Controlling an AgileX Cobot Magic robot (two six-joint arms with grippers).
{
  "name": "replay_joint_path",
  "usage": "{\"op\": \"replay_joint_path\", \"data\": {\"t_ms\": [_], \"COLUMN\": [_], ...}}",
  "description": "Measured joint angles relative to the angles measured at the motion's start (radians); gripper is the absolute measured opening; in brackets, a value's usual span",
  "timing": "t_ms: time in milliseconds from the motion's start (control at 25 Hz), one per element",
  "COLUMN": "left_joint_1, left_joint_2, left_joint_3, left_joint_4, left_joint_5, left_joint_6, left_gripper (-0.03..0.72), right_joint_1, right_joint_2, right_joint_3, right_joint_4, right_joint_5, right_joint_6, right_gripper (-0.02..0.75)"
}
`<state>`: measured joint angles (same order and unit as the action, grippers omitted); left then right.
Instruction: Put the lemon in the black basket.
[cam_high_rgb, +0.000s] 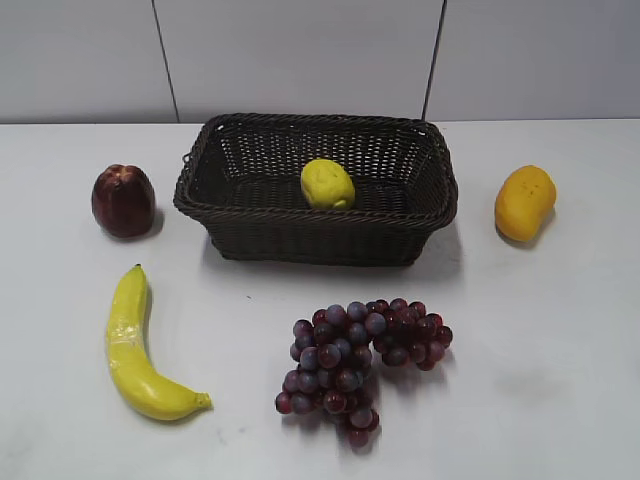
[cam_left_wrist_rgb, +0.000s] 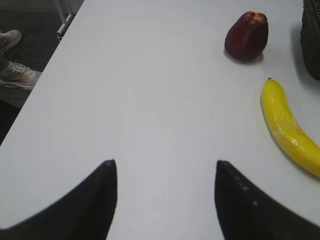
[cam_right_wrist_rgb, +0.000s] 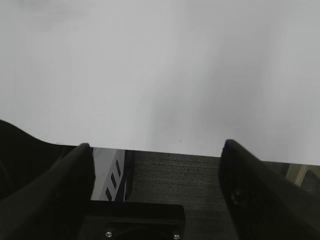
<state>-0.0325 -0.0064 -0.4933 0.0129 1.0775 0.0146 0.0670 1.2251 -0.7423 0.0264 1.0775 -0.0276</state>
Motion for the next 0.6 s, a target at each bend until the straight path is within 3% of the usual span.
{"op": "replay_joint_path", "data": {"t_ms": [600], "left_joint_1": [0.000], "left_joint_2": [0.000], "left_joint_3": [0.000], "left_joint_4": [0.000], "left_joint_5": [0.000], "left_joint_6": [0.000], "left_gripper": [0.456], "right_joint_1": [0.000], "right_joint_2": [-0.440], "right_joint_3": [0.231], "right_joint_4": [0.053], "right_joint_5": [-0.029], "right_joint_6": [0.000], "right_gripper": [0.582]}}
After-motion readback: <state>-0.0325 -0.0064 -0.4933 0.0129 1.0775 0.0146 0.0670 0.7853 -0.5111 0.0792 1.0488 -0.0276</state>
